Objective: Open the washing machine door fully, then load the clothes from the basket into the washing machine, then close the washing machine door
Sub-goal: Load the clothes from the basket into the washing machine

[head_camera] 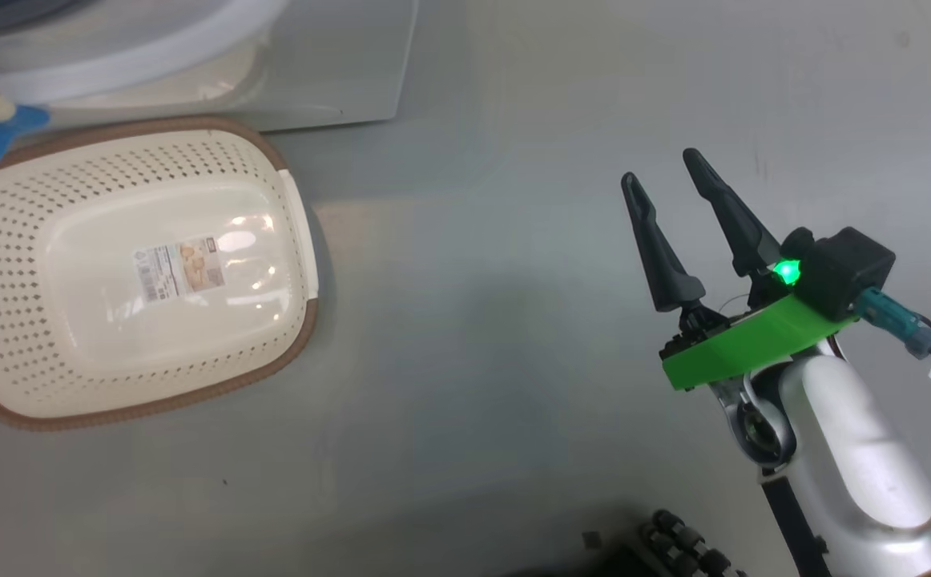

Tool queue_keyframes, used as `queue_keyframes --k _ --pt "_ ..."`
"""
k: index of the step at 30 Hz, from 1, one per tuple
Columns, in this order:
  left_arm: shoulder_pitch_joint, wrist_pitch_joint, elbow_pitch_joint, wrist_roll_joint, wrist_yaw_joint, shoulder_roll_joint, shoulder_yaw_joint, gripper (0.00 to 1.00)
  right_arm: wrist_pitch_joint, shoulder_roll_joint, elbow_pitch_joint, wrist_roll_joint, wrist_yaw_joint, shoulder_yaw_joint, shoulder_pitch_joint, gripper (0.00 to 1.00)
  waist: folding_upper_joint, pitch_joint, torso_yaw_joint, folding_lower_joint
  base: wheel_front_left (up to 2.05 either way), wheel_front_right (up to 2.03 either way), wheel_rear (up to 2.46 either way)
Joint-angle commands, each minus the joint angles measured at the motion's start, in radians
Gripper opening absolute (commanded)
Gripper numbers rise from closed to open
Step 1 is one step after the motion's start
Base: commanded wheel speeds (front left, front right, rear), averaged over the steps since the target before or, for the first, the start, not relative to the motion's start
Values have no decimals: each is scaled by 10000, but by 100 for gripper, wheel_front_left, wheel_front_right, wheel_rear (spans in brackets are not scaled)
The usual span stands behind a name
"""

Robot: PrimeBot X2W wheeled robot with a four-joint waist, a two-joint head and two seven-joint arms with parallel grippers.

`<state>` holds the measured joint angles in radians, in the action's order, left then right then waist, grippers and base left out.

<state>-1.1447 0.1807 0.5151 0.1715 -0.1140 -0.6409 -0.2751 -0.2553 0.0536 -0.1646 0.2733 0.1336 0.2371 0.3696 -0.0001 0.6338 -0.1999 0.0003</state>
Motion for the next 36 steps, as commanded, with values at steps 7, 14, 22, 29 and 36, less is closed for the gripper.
queue_keyframes --k 7,14,22,29,36 --pt "-2488 -154 755 -182 -144 -1078 -402 0 -65 -34 476 317 -29 267 199 100 1 1397 -602 -3 0 0 0" --pt "-4619 199 2283 -177 -163 -1098 -1049 0 -65 -34 638 607 -29 389 271 100 1 2074 -812 -3 0 0 0" --pt "-6221 689 3777 -476 -45 -1044 -1314 0 -65 -34 760 733 -29 674 309 100 1 2549 -1111 -3 0 0 0" --pt "-6944 789 4913 -860 -122 -884 -2034 0 -65 -34 823 805 -29 728 347 100 1 2760 -1173 -3 0 0 0" --pt "-7152 806 5517 -681 -155 -604 -2362 100 -65 -34 763 746 -29 741 442 100 1 2741 -1076 -3 0 0 0"
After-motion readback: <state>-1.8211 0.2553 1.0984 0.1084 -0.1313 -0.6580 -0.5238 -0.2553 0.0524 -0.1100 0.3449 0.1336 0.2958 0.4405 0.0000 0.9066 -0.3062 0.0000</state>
